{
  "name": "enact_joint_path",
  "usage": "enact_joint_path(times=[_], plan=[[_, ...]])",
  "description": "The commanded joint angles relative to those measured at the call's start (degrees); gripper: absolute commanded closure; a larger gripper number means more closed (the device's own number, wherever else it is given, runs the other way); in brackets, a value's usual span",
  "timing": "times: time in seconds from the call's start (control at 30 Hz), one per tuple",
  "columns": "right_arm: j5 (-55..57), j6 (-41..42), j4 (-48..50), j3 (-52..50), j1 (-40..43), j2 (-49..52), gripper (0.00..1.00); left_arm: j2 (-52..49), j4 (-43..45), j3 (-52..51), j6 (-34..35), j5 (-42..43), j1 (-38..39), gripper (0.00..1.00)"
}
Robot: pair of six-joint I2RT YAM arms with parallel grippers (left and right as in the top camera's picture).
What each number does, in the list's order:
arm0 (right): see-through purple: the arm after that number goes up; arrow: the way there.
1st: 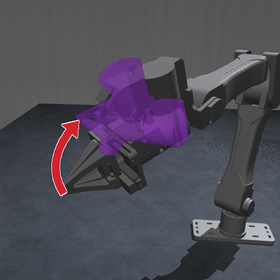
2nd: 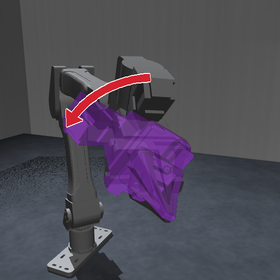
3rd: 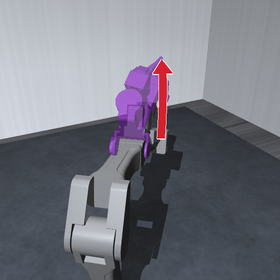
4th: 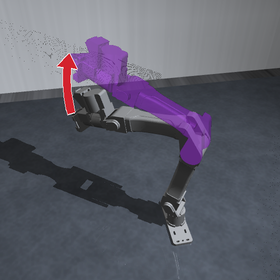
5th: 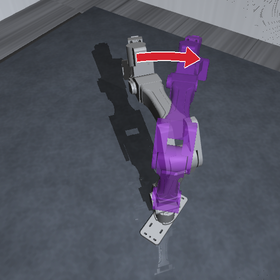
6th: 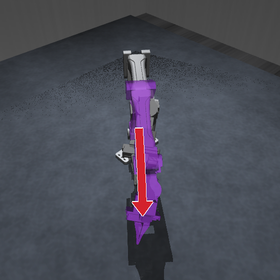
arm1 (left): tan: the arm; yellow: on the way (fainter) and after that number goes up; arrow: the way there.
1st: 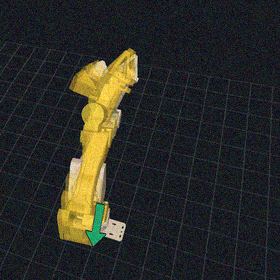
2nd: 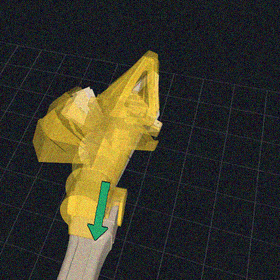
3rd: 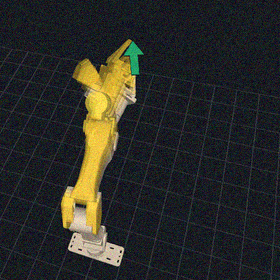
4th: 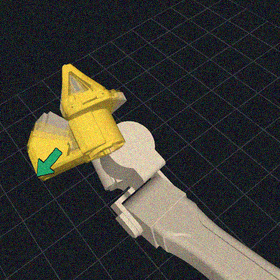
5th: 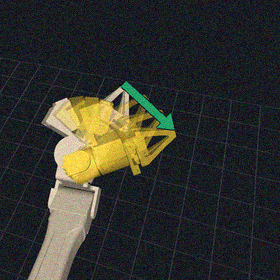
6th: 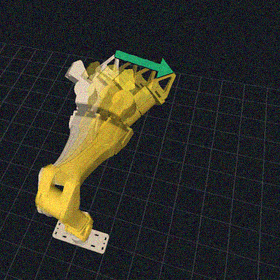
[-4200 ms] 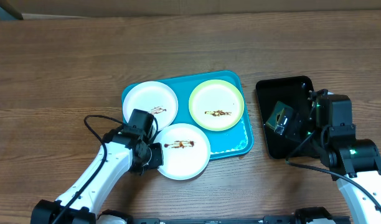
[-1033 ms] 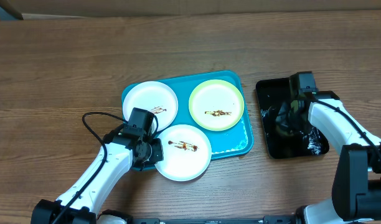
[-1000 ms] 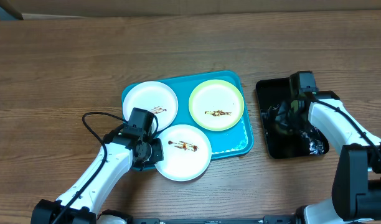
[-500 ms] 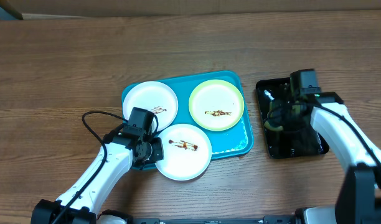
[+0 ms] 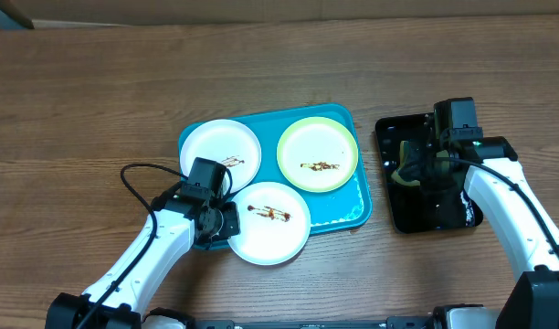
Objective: Clean dirty plates on tray and stack at the side
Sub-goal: 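Dip and swirl the held sponge in the water with the right gripper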
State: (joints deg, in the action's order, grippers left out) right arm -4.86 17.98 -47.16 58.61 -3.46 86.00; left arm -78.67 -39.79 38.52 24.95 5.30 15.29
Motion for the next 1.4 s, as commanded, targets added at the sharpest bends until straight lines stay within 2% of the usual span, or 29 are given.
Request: enact_joint_path(times=[0.0,0.9,1.37], plan=[[1.1,-0.4,0.3,1.3,-0.2,-0.7,0.96,-0.4,0.0,0.9,-0.3,-0.9,0.1,0.96],[6.7,0.0,0.2,-0.4,-0.3,1.2,0.96,-0.4,0.0,0.9,-0.3,-0.8,0.1,0.96],[4.8,0.0,4.3,-1.3,-4.8,4.5,0.96,-0.4,-0.3,0.9,-0.2,-0.8,0.1,0.96]])
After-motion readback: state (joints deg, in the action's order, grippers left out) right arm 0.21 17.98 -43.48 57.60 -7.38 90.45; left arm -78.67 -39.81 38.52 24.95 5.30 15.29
